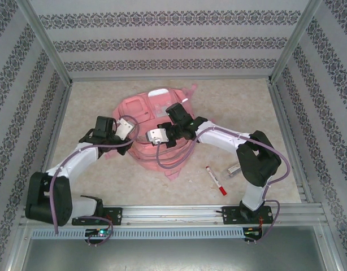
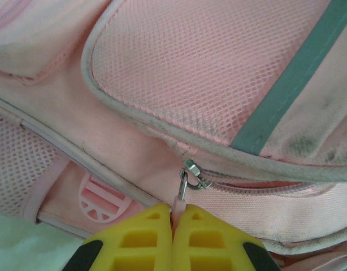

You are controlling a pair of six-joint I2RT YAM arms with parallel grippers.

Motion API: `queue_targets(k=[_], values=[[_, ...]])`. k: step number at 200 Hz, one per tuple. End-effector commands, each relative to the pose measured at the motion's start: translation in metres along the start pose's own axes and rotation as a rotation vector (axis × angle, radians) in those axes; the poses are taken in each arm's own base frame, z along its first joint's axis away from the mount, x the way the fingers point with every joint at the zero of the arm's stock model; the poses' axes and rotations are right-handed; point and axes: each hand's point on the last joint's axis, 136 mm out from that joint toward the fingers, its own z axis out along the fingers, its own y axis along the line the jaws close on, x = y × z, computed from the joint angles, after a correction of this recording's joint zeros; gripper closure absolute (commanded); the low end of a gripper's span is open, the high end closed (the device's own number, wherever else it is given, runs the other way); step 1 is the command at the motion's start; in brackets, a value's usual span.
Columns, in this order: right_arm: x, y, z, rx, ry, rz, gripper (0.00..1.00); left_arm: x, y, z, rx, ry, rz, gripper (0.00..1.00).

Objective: Pack the student bag

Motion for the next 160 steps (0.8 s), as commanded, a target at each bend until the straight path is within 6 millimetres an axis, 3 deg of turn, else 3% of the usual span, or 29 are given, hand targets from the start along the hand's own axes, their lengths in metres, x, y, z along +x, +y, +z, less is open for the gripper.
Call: queue_targets(k=[1, 17, 29, 33, 36, 39, 56, 79, 90, 109, 123, 141, 160], values=[[-0.023, 0.035, -0.022, -0.147, -0.073, 0.034, 1.00, 0.021, 0.081, -0.003, -0.335, 0.094, -0.029, 0.96], [-0.022, 0.031, -0.019, -0.112, -0.059, 0.070, 0.71, 0.002, 0.072, -0.004, -0.279, 0.016, -0.034, 0.61], [-0.024, 0.023, -0.021, -0.057, -0.065, 0.119, 0.53, -0.011, 0.051, -0.009, -0.177, -0.049, 0.020, 0.49], [-0.024, 0.020, -0.023, -0.029, -0.066, 0.139, 0.37, -0.015, 0.043, -0.011, -0.141, -0.074, 0.046, 0.48], [-0.024, 0.018, -0.024, -0.008, -0.065, 0.155, 0.09, -0.017, 0.036, -0.013, -0.115, -0.091, 0.069, 0.48], [-0.023, 0.016, -0.025, 0.013, -0.061, 0.172, 0.03, -0.020, 0.030, -0.016, -0.096, -0.112, 0.094, 0.48], [-0.020, 0.005, -0.040, 0.144, -0.040, 0.258, 0.02, -0.029, -0.002, -0.030, 0.002, -0.223, 0.257, 0.38], [-0.011, -0.007, -0.077, 0.362, -0.020, 0.398, 0.02, -0.036, -0.035, -0.042, 0.056, -0.310, 0.480, 0.22], [-0.003, -0.026, -0.106, 0.557, -0.018, 0.538, 0.02, -0.043, -0.045, -0.044, 0.072, -0.324, 0.537, 0.20], [0.036, -0.047, -0.172, 0.902, 0.021, 0.939, 0.02, -0.049, -0.061, -0.036, 0.125, -0.301, 0.638, 0.18], [0.064, -0.033, -0.199, 0.920, -0.039, 1.283, 0.02, -0.044, -0.067, -0.020, 0.141, -0.234, 0.744, 0.16], [0.086, -0.013, -0.201, 0.807, -0.138, 1.601, 0.02, -0.036, -0.066, 0.002, 0.154, -0.119, 0.816, 0.16], [0.114, 0.022, -0.199, 0.785, -0.020, 1.872, 0.03, -0.043, -0.063, 0.019, 0.164, -0.080, 0.790, 0.21]])
